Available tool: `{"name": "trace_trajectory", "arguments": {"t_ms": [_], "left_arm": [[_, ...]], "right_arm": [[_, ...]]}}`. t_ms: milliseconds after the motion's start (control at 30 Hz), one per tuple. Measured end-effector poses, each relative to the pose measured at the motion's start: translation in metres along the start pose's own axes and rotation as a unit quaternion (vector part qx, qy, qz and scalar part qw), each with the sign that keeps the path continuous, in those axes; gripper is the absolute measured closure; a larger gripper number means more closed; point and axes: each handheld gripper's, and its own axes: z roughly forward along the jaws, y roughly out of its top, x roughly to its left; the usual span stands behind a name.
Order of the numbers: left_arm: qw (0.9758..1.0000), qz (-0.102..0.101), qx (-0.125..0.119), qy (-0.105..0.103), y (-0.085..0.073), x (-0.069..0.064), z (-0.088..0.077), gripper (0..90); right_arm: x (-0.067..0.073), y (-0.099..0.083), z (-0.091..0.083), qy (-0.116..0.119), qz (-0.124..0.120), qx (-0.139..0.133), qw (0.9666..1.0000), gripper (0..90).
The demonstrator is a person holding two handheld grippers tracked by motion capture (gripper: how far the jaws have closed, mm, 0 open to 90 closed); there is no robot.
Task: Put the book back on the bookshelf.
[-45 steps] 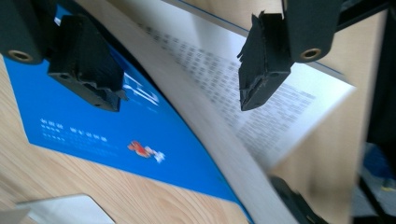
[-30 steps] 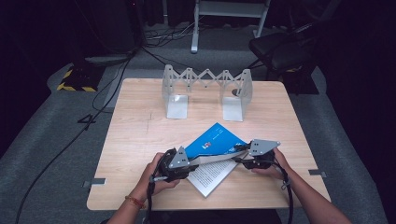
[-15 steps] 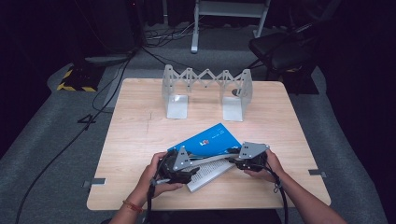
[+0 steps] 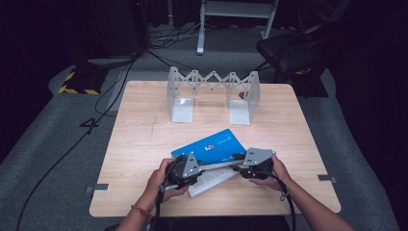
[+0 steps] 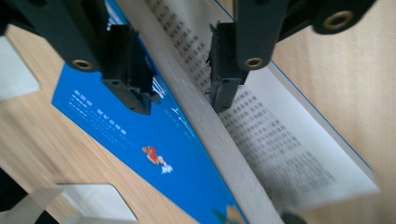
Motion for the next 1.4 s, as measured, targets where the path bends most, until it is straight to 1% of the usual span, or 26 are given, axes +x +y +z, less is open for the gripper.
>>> {"name": "trace_trajectory", "arguments": {"t_ms": [33, 133, 233, 300, 367, 400, 467, 500, 567, 600, 667, 700, 800, 833, 900, 967, 1067, 1133, 1167, 1200, 1233, 1267, 1300, 1333, 1367, 1400], "left_arm": [[1.0, 0.003, 0.001, -0.003, -0.001, 0.0, 0.0, 68.4], [1.0, -0.002, -0.001, -0.009, -0.004, 0.003, -0.001, 68.8], [0.9999, -0.003, -0.005, -0.013, -0.007, 0.008, -0.002, 68.5], [0.9998, -0.009, -0.006, -0.016, -0.008, 0.011, -0.002, 67.8], [0.9994, -0.034, -0.006, -0.006, -0.01, 0.014, -0.004, 64.0], [0.9993, -0.037, -0.003, 0.003, -0.01, 0.013, -0.005, 61.5], [0.9993, -0.029, 0.008, 0.021, -0.008, 0.009, -0.007, 58.5], [0.9991, -0.035, 0.007, 0.024, -0.006, 0.005, -0.009, 55.2], [0.999, -0.031, 0.012, 0.028, -0.004, 0.002, -0.01, 53.5], [0.9985, -0.02, 0.025, 0.044, 0.001, -0.003, -0.011, 52.6], [0.9977, -0.021, 0.033, 0.056, 0.005, -0.007, -0.011, 49.7], [0.9969, -0.022, 0.038, 0.065, 0.006, -0.008, -0.01, 47.8], [0.996, -0.025, 0.045, 0.072, 0.005, -0.005, -0.007, 47.4], [0.9964, -0.018, 0.049, 0.067, 0.004, -0.004, -0.006, 49.1], [0.9973, 0.001, 0.053, 0.05, 0.0, -0.003, -0.005, 58.2], [0.9975, 0.004, 0.052, 0.047, -0.001, -0.003, -0.005, 62.7], [0.9978, 0.022, 0.054, 0.032, -0.005, -0.001, -0.003, 66.2], [0.9988, 0.014, 0.044, 0.013, -0.009, 0.005, -0.004, 67.6], [0.9991, 0.012, 0.041, 0.009, -0.01, 0.006, -0.004, 67.9], [0.9991, 0.012, 0.041, 0.009, -0.01, 0.006, -0.004, 67.9], [0.9992, 0.012, 0.037, 0.004, -0.011, 0.008, -0.004, 68.1], [0.9993, 0.009, 0.037, 0.001, -0.011, 0.009, -0.004, 68.1], [0.9993, 0.009, 0.037, 0.001, -0.011, 0.009, -0.004, 68.0], [0.9993, 0.008, 0.036, 0.0, -0.011, 0.011, -0.004, 68.0], [0.9994, 0.002, 0.034, -0.001, -0.012, 0.014, -0.005, 67.6], [0.9992, -0.019, 0.036, 0.001, -0.013, 0.019, -0.007, 63.5]], "right_arm": [[-0.004, -0.004, -0.001, 0.009, 0.004, -0.008, 0.9999, 55.4], [-0.014, -0.017, -0.002, -0.001, 0.005, -0.004, 1.0, 52.6], [-0.023, -0.031, -0.004, 0.021, 0.014, -0.041, 0.9989, 56.7], [-0.022, -0.032, -0.004, 0.023, -0.011, -0.043, 0.9988, 61.9], [-0.018, -0.029, -0.002, 0.017, -0.03, -0.036, 0.9988, 65.6], [-0.015, -0.027, -0.001, 0.014, -0.033, -0.034, 0.9988, 66.7], [-0.012, -0.023, -0.001, 0.009, -0.038, -0.027, 0.9989, 67.8], [-0.01, -0.021, -0.001, 0.008, -0.04, -0.024, 0.9989, 68.1], [-0.008, -0.018, 0.0, 0.005, -0.044, -0.019, 0.9989, 68.4], [-0.005, -0.016, 0.0, 0.003, -0.046, -0.014, 0.9988, 68.9], [0.0, -0.011, 0.0, 0.0, -0.051, -0.008, 0.9987, 69.5], [0.001, -0.009, 0.001, -0.002, -0.051, -0.004, 0.9987, 69.6], [0.004, -0.005, 0.002, -0.003, -0.048, 0.004, 0.9988, 69.6], [0.005, -0.004, 0.002, -0.003, -0.05, 0.007, 0.9987, 69.6], [0.006, -0.002, 0.003, -0.004, -0.053, 0.015, 0.9985, 69.3], [0.006, -0.001, 0.003, -0.003, -0.053, 0.016, 0.9985, 69.0], [0.006, -0.002, 0.004, -0.001, -0.051, 0.01, 0.9986, 66.3], [0.0, -0.006, 0.004, 0.021, -0.043, -0.011, 0.9988, 59.7], [-0.005, -0.014, 0.005, 0.015, -0.053, -0.026, 0.9981, 58.8], [-0.009, -0.02, 0.005, 0.013, -0.05, -0.03, 0.9982, 59.0], [-0.015, -0.024, 0.005, 0.032, -0.03, -0.045, 0.998, 59.2], [-0.017, -0.027, 0.005, 0.04, -0.022, -0.051, 0.9976, 60.8], [-0.017, -0.026, 0.005, 0.039, -0.034, -0.052, 0.9973, 63.3], [-0.017, -0.026, 0.005, 0.039, -0.034, -0.052, 0.9973, 63.3], [-0.015, -0.024, 0.005, 0.034, -0.049, -0.049, 0.997, 65.2], [-0.011, -0.019, 0.005, 0.028, -0.063, -0.04, 0.9968, 68.2]]}}
